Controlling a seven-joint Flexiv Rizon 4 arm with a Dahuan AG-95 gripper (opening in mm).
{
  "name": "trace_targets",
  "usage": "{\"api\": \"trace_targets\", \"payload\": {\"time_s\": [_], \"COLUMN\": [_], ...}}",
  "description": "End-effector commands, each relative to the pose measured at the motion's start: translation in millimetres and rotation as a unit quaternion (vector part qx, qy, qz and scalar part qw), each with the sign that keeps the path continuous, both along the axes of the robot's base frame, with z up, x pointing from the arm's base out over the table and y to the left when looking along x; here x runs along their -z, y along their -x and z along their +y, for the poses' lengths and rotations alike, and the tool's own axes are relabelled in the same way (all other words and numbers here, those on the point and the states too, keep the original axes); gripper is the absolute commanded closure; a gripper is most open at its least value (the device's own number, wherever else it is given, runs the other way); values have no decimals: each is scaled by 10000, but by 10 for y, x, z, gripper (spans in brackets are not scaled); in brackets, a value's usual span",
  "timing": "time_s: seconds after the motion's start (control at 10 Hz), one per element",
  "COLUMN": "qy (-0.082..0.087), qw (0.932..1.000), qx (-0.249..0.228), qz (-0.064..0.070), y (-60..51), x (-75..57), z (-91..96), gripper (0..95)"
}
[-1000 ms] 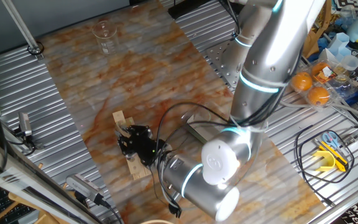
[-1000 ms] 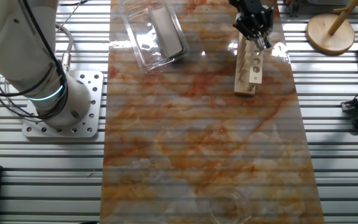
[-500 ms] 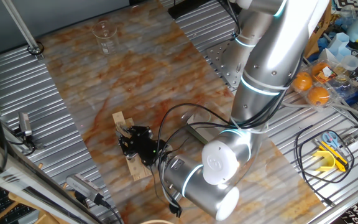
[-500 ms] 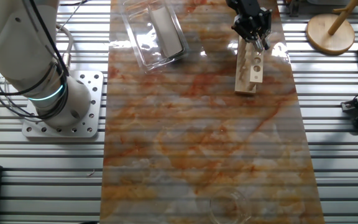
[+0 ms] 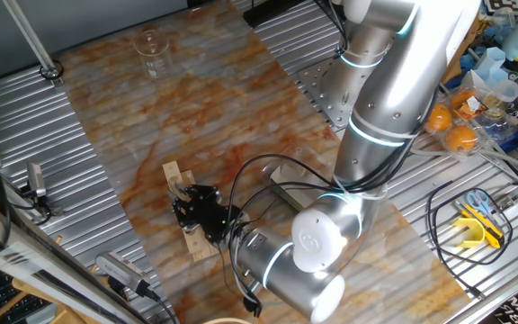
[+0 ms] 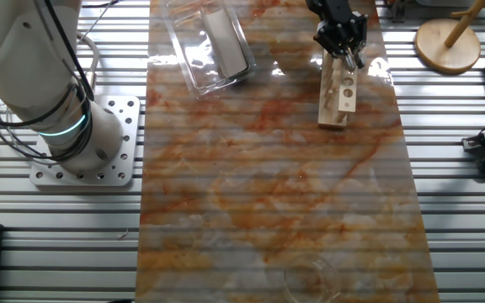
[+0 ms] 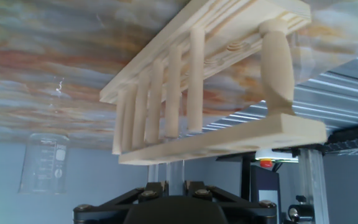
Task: Pour out the test tube
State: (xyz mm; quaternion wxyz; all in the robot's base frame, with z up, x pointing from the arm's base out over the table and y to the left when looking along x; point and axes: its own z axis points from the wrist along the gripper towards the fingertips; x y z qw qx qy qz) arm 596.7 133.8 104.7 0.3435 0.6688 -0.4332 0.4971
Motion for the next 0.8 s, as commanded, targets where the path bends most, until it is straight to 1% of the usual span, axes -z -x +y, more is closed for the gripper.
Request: {"api": "trace_targets", "payload": {"time_s": [0.1,0.3,0.8], "qy": [2,-13,-16], "qw": [10000,10000,10000], "qx": [7,18,24], "qz": [-5,-41,-48], "y": [-2,0,1], "x": [13,28,44], "z": [1,1,1], "gripper": [950,950,950]}}
